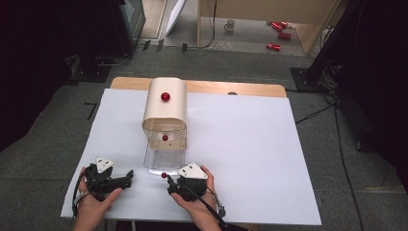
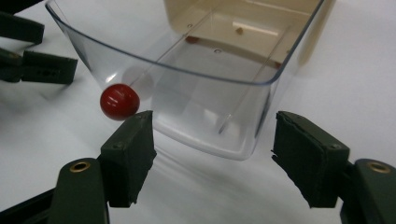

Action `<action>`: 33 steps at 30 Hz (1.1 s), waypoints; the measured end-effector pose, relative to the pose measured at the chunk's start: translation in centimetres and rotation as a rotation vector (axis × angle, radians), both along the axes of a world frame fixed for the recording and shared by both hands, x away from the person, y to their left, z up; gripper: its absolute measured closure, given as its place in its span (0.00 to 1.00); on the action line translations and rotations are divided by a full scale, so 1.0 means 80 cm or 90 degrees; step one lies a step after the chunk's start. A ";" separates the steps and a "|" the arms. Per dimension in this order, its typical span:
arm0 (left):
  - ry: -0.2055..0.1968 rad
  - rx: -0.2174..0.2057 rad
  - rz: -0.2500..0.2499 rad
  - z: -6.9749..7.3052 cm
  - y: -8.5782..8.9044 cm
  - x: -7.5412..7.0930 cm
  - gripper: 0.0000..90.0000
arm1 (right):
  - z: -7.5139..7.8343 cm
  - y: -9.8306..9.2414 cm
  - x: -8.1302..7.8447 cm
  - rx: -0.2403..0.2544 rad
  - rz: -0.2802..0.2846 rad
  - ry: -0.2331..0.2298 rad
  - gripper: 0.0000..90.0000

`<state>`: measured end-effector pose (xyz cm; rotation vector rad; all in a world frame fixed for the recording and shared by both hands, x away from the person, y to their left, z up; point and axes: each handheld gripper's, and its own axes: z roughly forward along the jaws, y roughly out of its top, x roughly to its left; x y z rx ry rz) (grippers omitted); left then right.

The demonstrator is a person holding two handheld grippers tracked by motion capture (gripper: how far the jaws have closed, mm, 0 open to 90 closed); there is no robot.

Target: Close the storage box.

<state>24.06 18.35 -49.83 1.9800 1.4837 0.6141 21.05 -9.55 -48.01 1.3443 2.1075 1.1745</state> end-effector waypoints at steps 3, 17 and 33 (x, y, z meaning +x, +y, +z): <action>0.000 0.000 0.000 0.000 0.000 0.000 0.02 | 0.007 -0.005 0.009 0.012 -0.010 -0.005 0.36; 0.000 0.000 0.000 0.000 0.000 0.000 0.02 | 0.011 -0.004 0.049 -0.005 -0.031 -0.006 0.35; 0.000 0.000 0.000 0.000 0.000 0.000 0.02 | 0.012 -0.008 0.093 -0.003 -0.069 0.008 0.29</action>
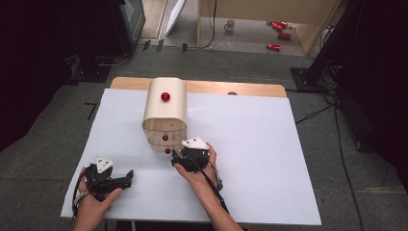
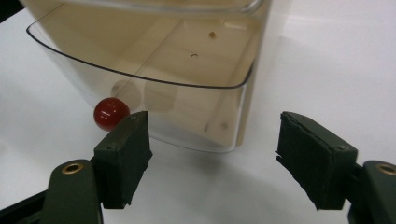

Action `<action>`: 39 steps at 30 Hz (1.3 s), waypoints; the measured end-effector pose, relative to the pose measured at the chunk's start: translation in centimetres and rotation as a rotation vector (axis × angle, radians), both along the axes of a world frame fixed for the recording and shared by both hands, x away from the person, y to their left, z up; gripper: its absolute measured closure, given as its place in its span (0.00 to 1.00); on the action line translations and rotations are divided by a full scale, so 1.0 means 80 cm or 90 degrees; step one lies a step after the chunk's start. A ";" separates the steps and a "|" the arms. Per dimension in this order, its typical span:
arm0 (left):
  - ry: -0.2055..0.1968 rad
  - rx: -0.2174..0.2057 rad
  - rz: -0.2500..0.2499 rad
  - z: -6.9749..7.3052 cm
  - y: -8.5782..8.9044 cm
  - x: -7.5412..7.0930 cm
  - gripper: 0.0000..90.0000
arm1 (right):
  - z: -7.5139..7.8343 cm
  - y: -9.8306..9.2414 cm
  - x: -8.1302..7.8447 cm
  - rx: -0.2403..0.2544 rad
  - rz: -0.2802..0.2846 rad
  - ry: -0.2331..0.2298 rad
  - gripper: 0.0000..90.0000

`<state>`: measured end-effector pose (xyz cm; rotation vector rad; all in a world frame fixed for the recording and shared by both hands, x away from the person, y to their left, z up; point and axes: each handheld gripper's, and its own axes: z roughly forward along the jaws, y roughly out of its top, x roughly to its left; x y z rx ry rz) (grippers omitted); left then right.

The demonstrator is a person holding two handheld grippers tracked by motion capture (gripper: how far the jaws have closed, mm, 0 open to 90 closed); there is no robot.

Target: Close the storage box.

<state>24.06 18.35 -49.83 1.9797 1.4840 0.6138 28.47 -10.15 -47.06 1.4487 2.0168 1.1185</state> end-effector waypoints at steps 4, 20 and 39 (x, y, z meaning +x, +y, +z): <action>0.000 0.000 0.000 0.000 0.000 0.000 0.02 | 0.001 -0.004 0.007 0.008 0.006 0.009 0.26; 0.000 0.000 0.000 0.000 0.000 0.000 0.02 | 0.013 -0.028 -0.003 0.010 0.047 -0.005 0.14; 0.000 0.000 0.000 0.000 0.000 0.000 0.02 | 0.020 -0.115 -0.033 -0.010 0.029 -0.005 0.02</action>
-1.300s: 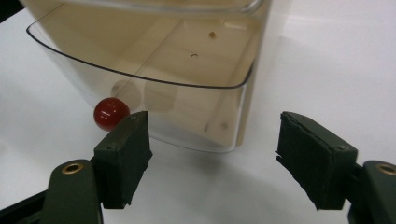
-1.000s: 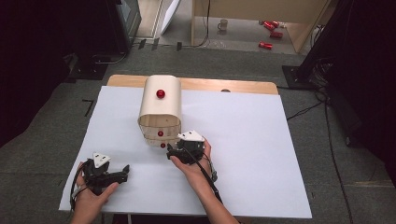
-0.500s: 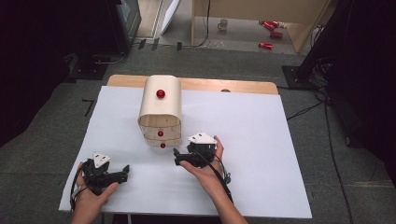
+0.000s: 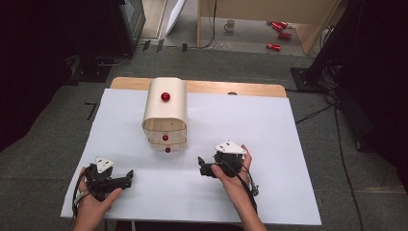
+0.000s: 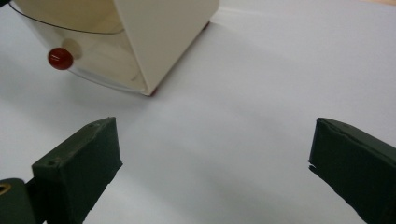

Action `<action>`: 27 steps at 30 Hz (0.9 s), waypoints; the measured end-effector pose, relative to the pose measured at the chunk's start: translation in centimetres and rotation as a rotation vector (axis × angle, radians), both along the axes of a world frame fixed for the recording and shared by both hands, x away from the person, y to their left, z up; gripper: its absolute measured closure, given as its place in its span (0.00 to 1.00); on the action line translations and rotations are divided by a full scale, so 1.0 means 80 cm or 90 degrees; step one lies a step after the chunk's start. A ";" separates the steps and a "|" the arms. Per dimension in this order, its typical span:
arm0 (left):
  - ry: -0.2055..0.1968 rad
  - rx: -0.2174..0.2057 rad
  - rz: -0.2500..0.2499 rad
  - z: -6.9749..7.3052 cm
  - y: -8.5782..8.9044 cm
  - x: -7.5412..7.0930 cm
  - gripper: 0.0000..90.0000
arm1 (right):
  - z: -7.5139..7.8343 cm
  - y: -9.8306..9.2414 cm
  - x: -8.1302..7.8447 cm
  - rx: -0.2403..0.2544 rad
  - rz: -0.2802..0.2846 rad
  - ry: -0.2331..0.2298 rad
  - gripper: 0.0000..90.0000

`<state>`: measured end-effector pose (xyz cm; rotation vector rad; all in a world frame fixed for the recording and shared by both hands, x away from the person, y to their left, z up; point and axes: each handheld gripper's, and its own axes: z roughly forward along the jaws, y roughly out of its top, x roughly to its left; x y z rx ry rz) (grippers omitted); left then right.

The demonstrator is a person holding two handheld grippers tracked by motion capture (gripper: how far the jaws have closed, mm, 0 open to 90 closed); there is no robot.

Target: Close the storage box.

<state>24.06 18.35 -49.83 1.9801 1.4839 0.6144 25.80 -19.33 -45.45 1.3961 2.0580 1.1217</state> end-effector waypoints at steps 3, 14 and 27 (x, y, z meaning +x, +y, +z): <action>0.000 0.000 0.000 0.000 0.000 0.000 0.02 | -0.002 -0.014 -0.004 -0.001 -0.014 0.003 0.02; 0.000 0.000 0.000 0.000 0.000 0.000 0.02 | -0.009 -0.068 -0.018 0.000 -0.064 0.010 0.02; 0.000 0.000 0.000 0.000 0.000 0.000 0.02 | -0.017 -0.147 -0.039 -0.011 -0.148 0.013 0.02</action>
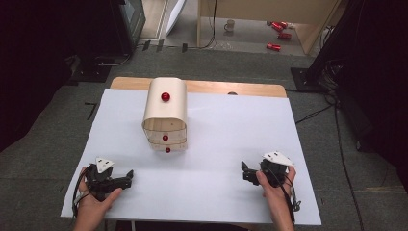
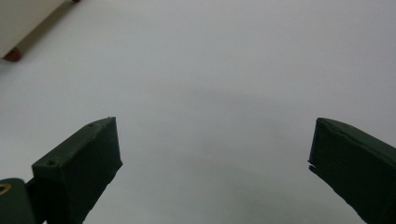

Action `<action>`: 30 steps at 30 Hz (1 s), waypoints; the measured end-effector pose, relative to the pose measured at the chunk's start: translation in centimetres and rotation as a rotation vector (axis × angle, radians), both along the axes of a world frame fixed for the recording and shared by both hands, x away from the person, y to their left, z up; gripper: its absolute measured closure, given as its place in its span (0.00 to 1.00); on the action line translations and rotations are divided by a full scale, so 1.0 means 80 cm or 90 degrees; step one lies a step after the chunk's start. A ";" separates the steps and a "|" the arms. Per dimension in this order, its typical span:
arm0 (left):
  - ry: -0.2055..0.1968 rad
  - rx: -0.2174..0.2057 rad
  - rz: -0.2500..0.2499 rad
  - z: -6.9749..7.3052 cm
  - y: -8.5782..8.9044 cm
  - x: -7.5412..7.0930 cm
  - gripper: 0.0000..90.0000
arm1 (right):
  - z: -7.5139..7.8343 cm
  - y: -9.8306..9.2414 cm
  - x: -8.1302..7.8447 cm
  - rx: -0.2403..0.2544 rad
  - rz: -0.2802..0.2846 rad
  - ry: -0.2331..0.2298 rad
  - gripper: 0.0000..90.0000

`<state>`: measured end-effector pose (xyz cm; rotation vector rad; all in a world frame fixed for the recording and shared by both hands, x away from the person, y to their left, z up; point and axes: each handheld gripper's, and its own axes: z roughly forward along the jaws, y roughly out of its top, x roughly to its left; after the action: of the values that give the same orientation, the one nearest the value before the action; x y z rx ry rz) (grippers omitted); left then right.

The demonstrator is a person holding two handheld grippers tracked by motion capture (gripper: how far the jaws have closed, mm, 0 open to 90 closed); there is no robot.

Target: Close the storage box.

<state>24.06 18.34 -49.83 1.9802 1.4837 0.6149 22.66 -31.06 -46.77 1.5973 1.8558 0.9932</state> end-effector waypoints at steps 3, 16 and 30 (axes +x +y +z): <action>0.000 0.000 0.000 0.000 0.000 0.000 0.02 | -0.004 -0.015 -0.005 -0.005 -0.013 0.004 0.02; 0.000 0.000 0.000 0.000 0.000 0.000 0.02 | -0.020 -0.081 -0.030 -0.014 -0.077 0.031 0.02; 0.000 0.000 0.000 0.000 0.000 0.000 0.02 | -0.044 -0.105 -0.043 -0.053 -0.091 0.065 0.02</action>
<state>24.06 18.34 -49.84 1.9798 1.4842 0.6147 19.21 -39.44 -50.32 1.7324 1.7944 0.7761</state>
